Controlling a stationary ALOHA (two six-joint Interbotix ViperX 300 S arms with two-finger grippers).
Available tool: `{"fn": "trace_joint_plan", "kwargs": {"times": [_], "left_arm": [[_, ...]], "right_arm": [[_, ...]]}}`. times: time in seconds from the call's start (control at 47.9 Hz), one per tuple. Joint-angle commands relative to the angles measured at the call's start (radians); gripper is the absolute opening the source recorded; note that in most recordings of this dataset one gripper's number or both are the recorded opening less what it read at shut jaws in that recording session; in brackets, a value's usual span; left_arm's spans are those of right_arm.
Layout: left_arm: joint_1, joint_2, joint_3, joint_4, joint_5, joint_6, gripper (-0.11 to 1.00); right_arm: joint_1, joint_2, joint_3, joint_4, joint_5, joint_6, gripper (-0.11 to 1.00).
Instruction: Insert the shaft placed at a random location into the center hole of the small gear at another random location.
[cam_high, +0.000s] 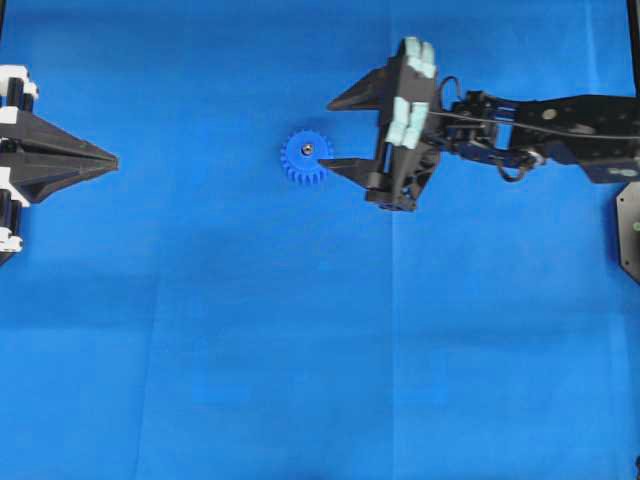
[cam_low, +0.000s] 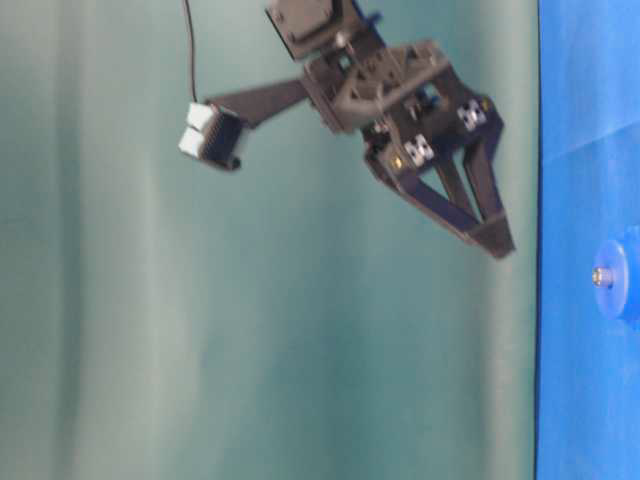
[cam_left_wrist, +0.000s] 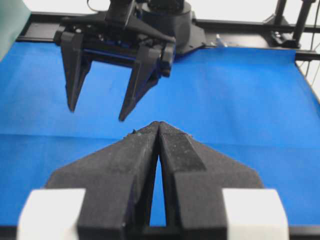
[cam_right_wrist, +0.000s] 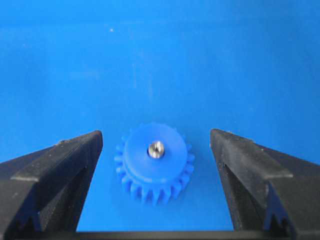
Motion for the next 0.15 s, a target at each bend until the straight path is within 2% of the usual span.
{"fn": "trace_joint_plan", "kwargs": {"times": [0.0,0.125], "left_arm": [[0.002,0.005,-0.009,0.000,-0.006,-0.002,0.00],[0.002,0.005,-0.009,0.000,-0.006,-0.002,0.00]], "right_arm": [[0.003,-0.058,0.018,0.002,-0.008,0.003,0.79],[0.005,-0.110,0.066,0.002,-0.008,0.003,0.78]]}}
